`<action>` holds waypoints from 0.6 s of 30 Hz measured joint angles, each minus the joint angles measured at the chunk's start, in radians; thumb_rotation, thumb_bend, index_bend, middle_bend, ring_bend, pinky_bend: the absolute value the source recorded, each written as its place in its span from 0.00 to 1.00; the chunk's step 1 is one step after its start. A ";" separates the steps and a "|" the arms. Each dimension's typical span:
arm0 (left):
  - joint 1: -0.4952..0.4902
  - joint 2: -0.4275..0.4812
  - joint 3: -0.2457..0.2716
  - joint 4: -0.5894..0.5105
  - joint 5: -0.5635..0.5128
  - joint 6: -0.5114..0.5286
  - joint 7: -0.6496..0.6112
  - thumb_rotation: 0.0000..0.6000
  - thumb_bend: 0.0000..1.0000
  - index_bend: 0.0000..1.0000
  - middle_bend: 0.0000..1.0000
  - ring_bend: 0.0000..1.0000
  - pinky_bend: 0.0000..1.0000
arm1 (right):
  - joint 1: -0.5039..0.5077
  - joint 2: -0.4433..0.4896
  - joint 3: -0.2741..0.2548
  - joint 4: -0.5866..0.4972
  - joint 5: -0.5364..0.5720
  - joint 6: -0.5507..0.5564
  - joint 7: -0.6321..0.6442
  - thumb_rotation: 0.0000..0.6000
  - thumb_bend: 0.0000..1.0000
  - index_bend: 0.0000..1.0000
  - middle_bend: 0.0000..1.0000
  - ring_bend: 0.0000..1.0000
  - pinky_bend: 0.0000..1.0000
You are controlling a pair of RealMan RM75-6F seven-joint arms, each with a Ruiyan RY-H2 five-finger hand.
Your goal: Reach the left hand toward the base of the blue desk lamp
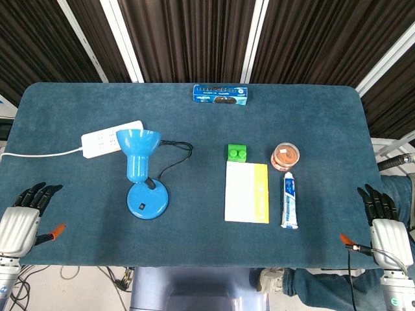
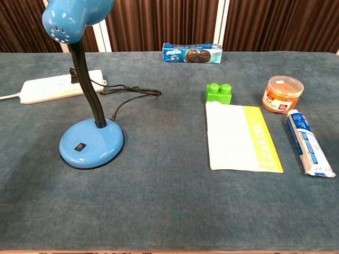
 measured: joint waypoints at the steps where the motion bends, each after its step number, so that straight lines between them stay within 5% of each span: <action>1: 0.000 0.000 0.000 0.000 0.000 0.000 0.000 1.00 0.17 0.15 0.19 0.10 0.19 | 0.000 0.000 0.000 0.000 0.000 0.000 0.000 1.00 0.11 0.00 0.02 0.04 0.00; 18: 0.003 0.003 -0.004 -0.004 -0.014 -0.001 0.005 1.00 0.17 0.11 0.19 0.10 0.19 | 0.000 -0.002 0.001 -0.002 0.002 0.000 -0.006 1.00 0.11 0.00 0.02 0.04 0.00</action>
